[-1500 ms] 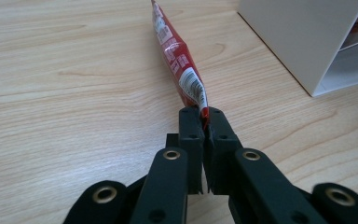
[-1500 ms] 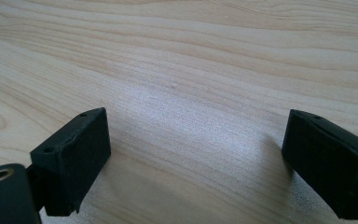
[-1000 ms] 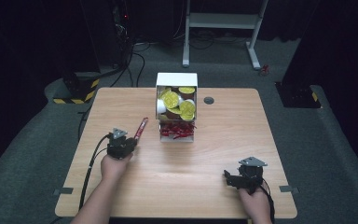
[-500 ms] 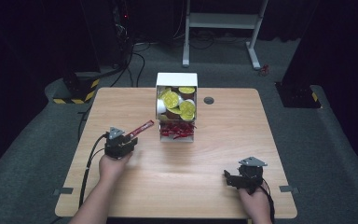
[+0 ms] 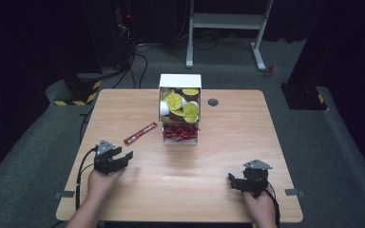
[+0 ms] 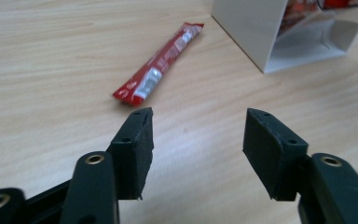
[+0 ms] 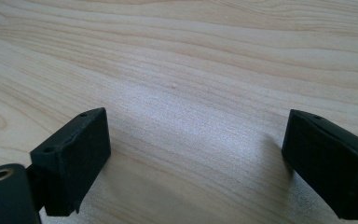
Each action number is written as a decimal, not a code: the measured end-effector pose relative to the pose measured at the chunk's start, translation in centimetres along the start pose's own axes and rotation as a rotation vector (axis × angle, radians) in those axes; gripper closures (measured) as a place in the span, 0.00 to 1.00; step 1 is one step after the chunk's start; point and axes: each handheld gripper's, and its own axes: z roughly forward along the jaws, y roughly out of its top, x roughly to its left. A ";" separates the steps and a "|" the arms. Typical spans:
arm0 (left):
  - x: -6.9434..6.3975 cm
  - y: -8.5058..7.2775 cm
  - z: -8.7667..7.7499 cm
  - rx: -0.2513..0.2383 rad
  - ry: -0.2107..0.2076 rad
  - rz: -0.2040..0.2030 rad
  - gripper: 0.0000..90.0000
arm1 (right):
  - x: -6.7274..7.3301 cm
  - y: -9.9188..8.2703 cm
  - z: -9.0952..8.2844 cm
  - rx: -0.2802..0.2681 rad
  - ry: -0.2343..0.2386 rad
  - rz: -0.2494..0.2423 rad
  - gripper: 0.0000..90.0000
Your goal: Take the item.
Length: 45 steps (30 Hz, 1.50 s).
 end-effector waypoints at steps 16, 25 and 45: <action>1.5 -5.6 -4.5 0.102 0.029 0.059 0.35 | 0.0 0.0 0.0 -0.001 -0.001 0.000 0.09; 2.4 -7.3 -4.8 0.128 0.078 0.085 0.22 | 0.0 0.0 0.0 -0.001 -0.001 0.001 0.09; 1.5 -7.0 -3.9 0.155 0.136 0.027 0.04 | 0.1 0.0 0.0 0.001 -0.003 0.004 0.08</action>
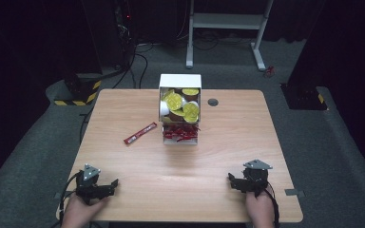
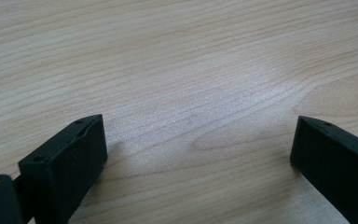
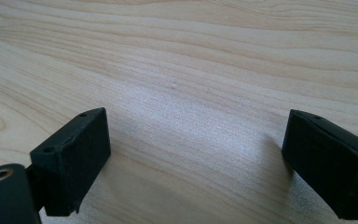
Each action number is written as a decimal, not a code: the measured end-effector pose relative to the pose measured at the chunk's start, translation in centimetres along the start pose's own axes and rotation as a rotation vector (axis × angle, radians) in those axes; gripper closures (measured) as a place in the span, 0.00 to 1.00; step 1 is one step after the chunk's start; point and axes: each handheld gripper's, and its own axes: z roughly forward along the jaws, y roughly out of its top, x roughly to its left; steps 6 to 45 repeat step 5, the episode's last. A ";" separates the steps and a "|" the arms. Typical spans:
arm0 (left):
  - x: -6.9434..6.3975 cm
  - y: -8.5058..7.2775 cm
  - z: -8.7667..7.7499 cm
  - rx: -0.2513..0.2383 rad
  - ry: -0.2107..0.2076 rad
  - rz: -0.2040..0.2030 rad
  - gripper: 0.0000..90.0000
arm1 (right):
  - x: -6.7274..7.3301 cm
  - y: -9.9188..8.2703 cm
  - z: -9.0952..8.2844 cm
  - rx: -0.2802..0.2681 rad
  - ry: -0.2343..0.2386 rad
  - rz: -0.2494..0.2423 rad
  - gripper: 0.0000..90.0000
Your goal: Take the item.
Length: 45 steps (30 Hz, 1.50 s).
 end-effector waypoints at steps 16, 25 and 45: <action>-0.1 0.0 0.0 -0.001 0.001 -0.004 0.04 | 0.0 0.0 0.0 -0.003 -0.010 0.005 0.08; -0.1 0.0 0.0 -0.001 0.001 -0.004 0.04 | 0.0 0.0 0.0 -0.003 -0.010 0.005 0.08; -0.1 0.0 0.0 -0.001 0.001 -0.004 0.04 | 0.0 0.0 0.0 -0.003 -0.010 0.005 0.08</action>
